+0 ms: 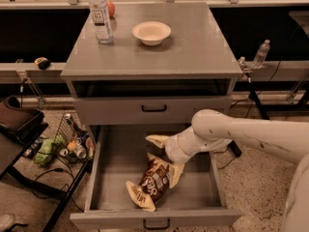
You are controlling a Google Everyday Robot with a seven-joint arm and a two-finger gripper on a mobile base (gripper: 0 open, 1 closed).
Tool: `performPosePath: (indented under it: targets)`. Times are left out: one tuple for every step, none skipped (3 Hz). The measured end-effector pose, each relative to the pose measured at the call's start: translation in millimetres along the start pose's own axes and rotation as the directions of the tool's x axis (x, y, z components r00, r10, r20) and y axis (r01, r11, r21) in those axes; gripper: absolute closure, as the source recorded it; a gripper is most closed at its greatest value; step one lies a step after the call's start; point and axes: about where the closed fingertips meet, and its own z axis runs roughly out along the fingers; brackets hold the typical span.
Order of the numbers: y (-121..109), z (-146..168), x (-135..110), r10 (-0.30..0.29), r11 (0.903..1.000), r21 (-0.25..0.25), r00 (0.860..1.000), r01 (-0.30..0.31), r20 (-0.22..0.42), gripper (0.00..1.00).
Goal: Place brown chip bag into middle drawer
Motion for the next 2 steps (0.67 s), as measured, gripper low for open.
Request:
performPosePath:
  targets:
    - [10,-33,-36,-0.042,0.9967,-0.070,0.999,0.041,-0.019,0.00]
    - [16,-115,-90,-0.100,0.9849,-0.152,0.989,0.083,-0.110,0.00]
